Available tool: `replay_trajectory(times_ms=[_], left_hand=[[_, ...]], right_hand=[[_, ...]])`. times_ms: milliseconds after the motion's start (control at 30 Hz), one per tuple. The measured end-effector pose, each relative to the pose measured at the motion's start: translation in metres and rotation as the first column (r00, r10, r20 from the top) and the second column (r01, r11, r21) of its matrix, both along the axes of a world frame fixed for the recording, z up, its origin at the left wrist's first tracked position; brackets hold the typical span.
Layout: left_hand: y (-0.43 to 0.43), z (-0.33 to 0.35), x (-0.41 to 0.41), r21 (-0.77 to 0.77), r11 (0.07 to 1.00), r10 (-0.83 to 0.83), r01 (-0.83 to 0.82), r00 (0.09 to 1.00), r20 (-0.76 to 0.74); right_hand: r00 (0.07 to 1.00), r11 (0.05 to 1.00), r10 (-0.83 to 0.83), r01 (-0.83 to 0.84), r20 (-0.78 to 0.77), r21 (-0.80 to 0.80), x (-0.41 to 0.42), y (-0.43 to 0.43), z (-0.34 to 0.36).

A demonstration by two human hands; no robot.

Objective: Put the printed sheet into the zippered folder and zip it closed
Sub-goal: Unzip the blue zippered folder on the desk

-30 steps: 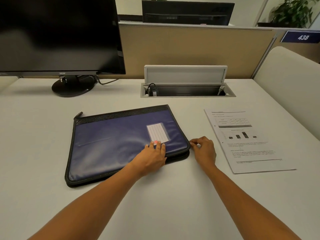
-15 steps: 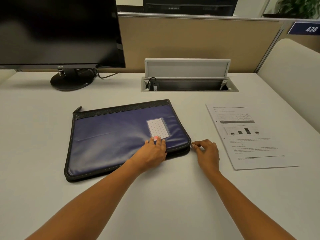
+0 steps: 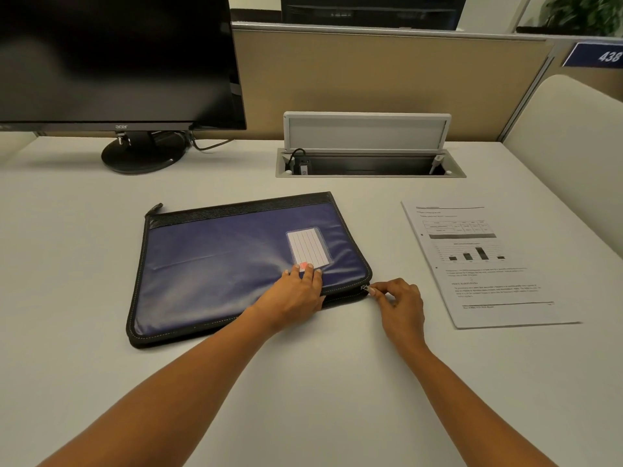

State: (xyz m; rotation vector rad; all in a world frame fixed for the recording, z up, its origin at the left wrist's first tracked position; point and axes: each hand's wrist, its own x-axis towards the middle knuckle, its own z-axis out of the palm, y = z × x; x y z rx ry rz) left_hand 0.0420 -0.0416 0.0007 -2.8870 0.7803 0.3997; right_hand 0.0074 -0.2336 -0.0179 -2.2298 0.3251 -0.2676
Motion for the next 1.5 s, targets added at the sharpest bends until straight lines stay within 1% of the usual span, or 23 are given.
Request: replay_trajectory(times_ms=[67, 233, 467, 600, 700, 967, 1167, 1300, 1500], left_hand=[[-0.001, 0.002, 0.0, -0.007, 1.0, 0.016, -0.016, 1.0, 0.0], [-0.005, 0.004, 0.0, 0.018, 1.0, 0.015, -0.017, 0.997, 0.072], [-0.007, 0.004, 0.004, 0.034, 0.999, -0.005, 0.005, 1.0, 0.024], [-0.006, 0.003, 0.003, 0.043, 0.999, -0.02, 0.018, 0.998, 0.052], [-0.005, 0.001, 0.002, 0.036, 0.999, -0.029, 0.026, 0.996, 0.081], [-0.003, -0.004, 0.001, 0.04, 0.999, -0.028, 0.024, 0.995, 0.093], [-0.003, -0.002, 0.0, 0.04, 0.999, -0.013, 0.01, 0.998, 0.068], [-0.004, 0.0, 0.0, 0.022, 1.0, 0.0, -0.001, 0.998, 0.055], [-0.004, 0.0, 0.001, 0.03, 1.0, 0.005, -0.006, 0.999, 0.038]], right_hand=[[1.0, 1.0, 0.006, -0.006, -0.003, -0.008, 0.0, 0.0, 0.001], [1.0, 0.999, 0.016, -0.016, 0.003, -0.031, 0.0, 0.0, 0.0], [1.0, 0.998, -0.024, 0.024, 0.006, 0.055, -0.003, 0.005, 0.001], [0.999, 0.994, -0.048, 0.047, 0.006, 0.097, -0.005, 0.01, 0.0], [0.999, 0.995, -0.038, 0.037, -0.001, 0.095, -0.006, 0.011, 0.0], [1.0, 0.994, -0.024, 0.025, -0.012, 0.106, -0.01, 0.014, 0.003], [1.0, 0.994, 0.0, 0.0, -0.006, 0.105, -0.011, 0.013, 0.002], [1.0, 0.997, -0.003, 0.003, 0.008, 0.081, -0.011, 0.013, 0.001], [0.999, 1.0, 0.023, -0.022, 0.046, -0.021, -0.012, 0.011, -0.001]])
